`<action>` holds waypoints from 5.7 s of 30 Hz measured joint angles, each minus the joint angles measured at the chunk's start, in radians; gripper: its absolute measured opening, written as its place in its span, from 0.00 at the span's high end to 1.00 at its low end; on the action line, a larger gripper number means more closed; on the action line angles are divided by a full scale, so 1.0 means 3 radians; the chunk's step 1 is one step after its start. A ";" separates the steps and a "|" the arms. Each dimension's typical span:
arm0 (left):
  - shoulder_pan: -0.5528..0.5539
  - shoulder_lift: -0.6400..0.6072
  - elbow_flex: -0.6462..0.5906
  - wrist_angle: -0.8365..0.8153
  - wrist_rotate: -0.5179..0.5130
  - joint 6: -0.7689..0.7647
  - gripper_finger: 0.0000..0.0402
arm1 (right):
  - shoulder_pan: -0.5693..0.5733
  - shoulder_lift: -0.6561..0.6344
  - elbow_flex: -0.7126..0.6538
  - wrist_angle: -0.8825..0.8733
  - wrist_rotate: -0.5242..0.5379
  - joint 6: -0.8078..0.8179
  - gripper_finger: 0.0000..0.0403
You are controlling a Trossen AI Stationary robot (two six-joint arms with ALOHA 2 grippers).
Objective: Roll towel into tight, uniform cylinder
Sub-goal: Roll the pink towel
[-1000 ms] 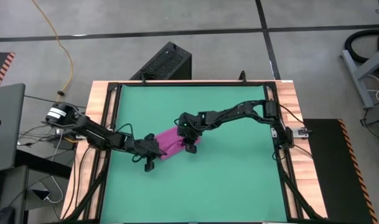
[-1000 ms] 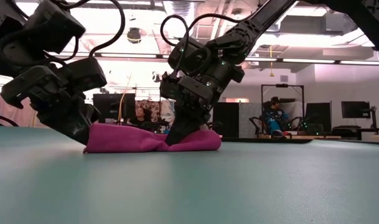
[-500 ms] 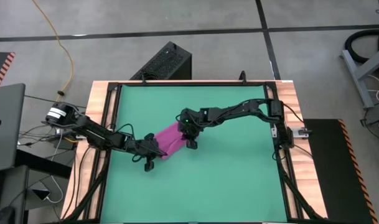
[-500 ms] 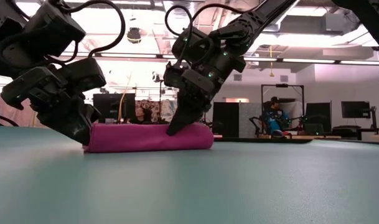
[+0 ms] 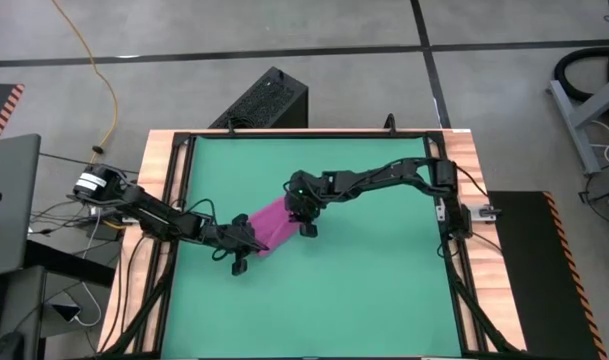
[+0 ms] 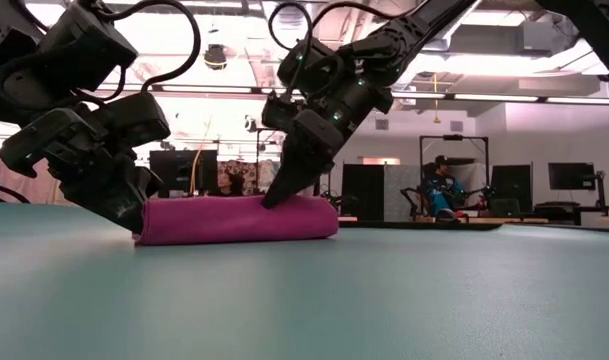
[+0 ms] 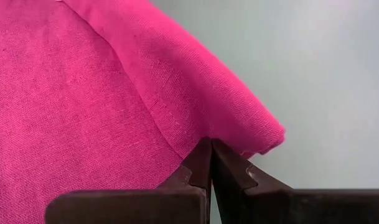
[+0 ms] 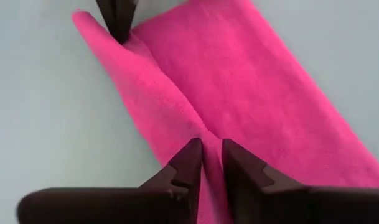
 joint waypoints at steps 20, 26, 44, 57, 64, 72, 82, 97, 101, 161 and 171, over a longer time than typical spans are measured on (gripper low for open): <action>0.0001 0.0003 -0.0001 0.0007 0.0024 0.0018 1.00 | 0.0393 -0.0220 0.0011 0.0369 -0.0020 -0.0914 0.67; 0.0001 0.0003 -0.0001 0.0022 0.0023 0.0017 1.00 | 0.0621 -0.0072 0.0007 0.0477 0.0417 -0.1195 0.64; 0.0001 0.0003 -0.0001 0.0200 0.0017 0.0048 1.00 | 0.0666 0.0045 0.0094 0.0774 0.0243 -0.1369 0.53; 0.0009 0.0003 0.0000 0.0251 0.0015 0.0154 1.00 | 0.0687 0.0259 0.0173 0.0909 0.0144 -0.1414 0.52; 0.0081 0.0005 0.0000 0.0292 0.0063 0.0251 1.00 | 0.0683 0.0419 0.0400 0.0659 0.0217 -0.1413 0.52; 0.0123 0.0005 -0.0001 0.0341 0.0107 0.0322 1.00 | 0.0685 0.0665 0.0687 0.0309 0.0163 -0.1413 0.52; 0.0123 0.0005 -0.0001 0.0353 0.0126 0.0318 1.00 | 0.0685 0.0788 0.1014 -0.0128 0.0337 -0.1408 0.64; 0.0121 0.0005 -0.0001 0.0440 0.0408 0.0252 1.00 | 0.0620 0.0787 0.1143 -0.0363 0.0338 -0.1288 0.98; 0.0121 0.0005 -0.0001 0.0449 0.0524 0.0188 1.00 | 0.0587 0.0785 0.1143 -0.0326 0.0341 -0.1291 0.98; 0.0198 0.0583 -0.0394 0.1603 -0.1136 0.0945 1.00 | 0.0421 0.0806 0.1141 -0.0382 0.0335 -0.1011 0.98; 0.0200 0.0817 -0.0300 0.1529 -0.0782 0.0653 1.00 | 0.0448 0.0765 0.1141 -0.0487 0.0337 -0.1013 0.98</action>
